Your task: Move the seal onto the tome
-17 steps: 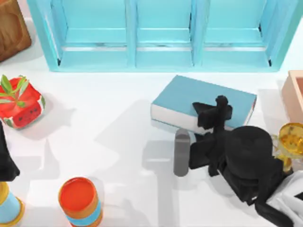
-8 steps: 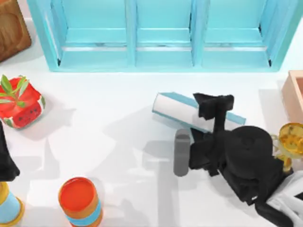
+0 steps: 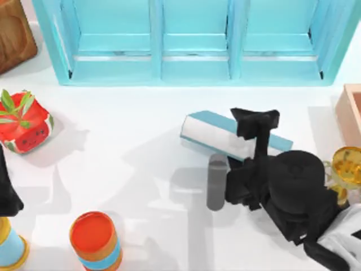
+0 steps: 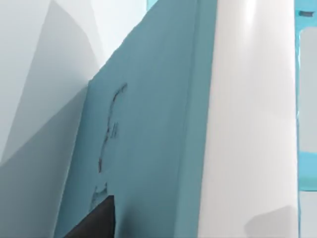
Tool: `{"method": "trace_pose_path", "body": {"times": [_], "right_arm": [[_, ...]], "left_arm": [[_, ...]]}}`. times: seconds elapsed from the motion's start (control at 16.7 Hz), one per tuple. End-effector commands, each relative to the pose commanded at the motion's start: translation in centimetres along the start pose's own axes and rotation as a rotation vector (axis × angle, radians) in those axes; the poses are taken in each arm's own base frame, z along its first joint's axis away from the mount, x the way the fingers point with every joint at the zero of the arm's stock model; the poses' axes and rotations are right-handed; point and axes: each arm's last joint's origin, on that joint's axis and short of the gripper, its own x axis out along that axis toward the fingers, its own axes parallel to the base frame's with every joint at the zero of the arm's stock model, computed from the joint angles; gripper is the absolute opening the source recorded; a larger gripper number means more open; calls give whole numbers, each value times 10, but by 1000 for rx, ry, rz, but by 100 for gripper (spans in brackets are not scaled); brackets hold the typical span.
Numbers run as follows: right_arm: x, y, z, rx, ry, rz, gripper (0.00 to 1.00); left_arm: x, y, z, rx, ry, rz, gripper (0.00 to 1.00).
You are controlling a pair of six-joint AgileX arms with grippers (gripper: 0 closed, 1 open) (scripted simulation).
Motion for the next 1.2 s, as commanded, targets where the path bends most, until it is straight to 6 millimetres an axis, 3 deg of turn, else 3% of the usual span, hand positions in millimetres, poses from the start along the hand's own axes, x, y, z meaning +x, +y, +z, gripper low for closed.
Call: {"method": "trace_pose_path", "body": {"times": [0.24, 0.54, 0.78, 1.2], "right_arm": [[-23, 7, 15, -4, 22, 24, 100], [-89, 25, 44, -34, 26, 43, 100], [-131, 31, 51, -15, 5, 8, 100], [-136, 31, 52, 0, 1, -1, 100]], "left_arm": [[0, 0, 0, 0, 0, 0, 100], [0, 0, 0, 0, 0, 0, 100], [0, 0, 0, 0, 0, 0, 100], [0, 0, 0, 0, 0, 0, 100]]}}
